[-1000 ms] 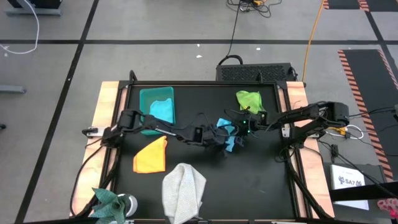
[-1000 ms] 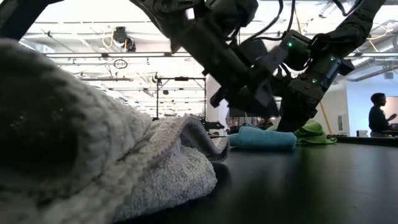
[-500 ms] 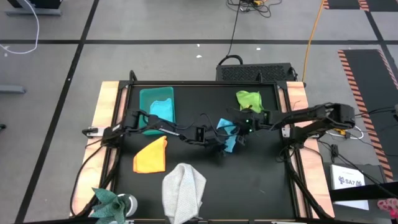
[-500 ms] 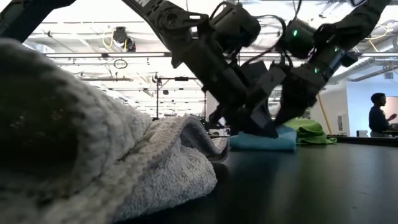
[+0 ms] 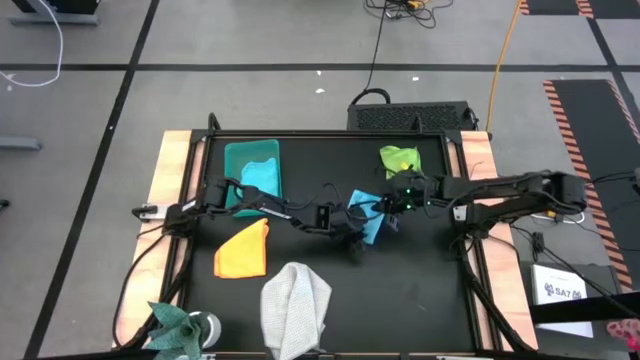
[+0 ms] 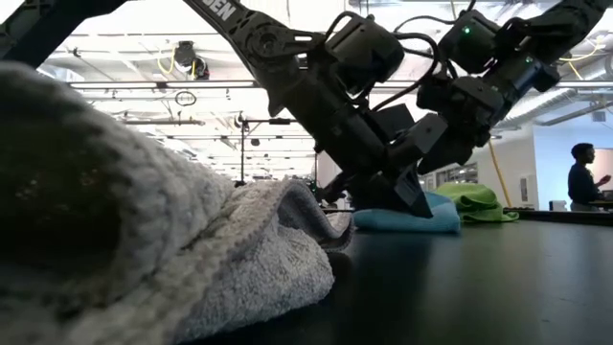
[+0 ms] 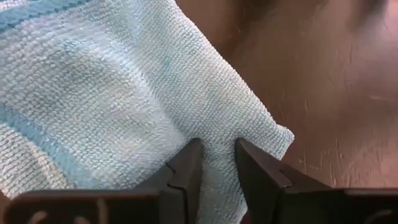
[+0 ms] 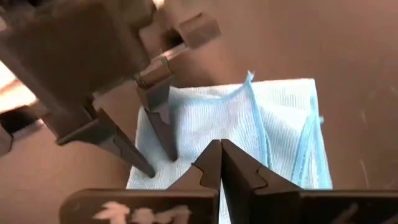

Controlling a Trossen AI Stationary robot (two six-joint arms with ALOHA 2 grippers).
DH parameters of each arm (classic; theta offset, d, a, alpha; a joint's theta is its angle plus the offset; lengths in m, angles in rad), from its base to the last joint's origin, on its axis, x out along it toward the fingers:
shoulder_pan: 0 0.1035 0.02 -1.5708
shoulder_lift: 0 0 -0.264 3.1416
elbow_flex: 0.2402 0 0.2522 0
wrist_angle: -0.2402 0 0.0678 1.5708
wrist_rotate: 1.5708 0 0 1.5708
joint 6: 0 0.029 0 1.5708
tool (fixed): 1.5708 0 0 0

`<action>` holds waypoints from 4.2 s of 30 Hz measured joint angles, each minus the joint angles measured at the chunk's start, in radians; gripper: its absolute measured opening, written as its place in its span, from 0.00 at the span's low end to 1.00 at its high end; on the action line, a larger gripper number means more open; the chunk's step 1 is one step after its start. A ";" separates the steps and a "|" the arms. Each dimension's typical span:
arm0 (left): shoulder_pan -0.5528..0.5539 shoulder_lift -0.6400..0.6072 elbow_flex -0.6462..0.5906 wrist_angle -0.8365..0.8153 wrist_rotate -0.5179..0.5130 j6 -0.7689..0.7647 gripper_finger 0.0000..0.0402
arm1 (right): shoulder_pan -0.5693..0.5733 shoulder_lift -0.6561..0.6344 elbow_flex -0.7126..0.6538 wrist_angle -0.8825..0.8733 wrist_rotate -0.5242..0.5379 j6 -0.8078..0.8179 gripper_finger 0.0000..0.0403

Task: Fold microfiber towels
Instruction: Fold the blue microfiber towel, then stack the folded blue microfiber towel on top of the blue microfiber towel into the bin

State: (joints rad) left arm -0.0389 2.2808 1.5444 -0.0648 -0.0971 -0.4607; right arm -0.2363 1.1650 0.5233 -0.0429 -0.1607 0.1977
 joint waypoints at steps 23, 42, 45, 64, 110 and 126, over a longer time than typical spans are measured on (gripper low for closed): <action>-0.017 -0.025 -0.006 0.009 0.064 -0.053 0.02 | 0.000 0.272 0.002 0.055 -0.002 -0.117 0.00; -0.075 -0.186 -0.003 -0.159 -0.071 0.055 0.02 | -0.001 0.138 -0.001 0.019 0.033 -0.108 0.00; -0.082 -0.186 -0.003 -0.173 -0.072 0.055 0.01 | -0.001 0.134 -0.001 0.022 0.030 -0.106 0.00; -0.077 -0.089 -0.003 -0.160 -0.032 -0.013 0.30 | 0.008 -0.006 0.000 -0.021 0.027 -0.068 0.00; -0.107 -0.187 -0.002 -0.298 -0.169 -0.078 0.35 | -0.073 0.345 0.001 0.278 0.053 -0.237 0.00; -0.095 -0.187 -0.002 -0.308 -0.217 0.205 0.35 | -0.024 -0.075 0.005 0.188 -0.183 -0.025 0.00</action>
State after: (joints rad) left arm -0.1338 2.0933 1.5421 -0.3733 -0.3143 -0.2560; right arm -0.2606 1.0904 0.5282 0.1454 -0.3438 0.1729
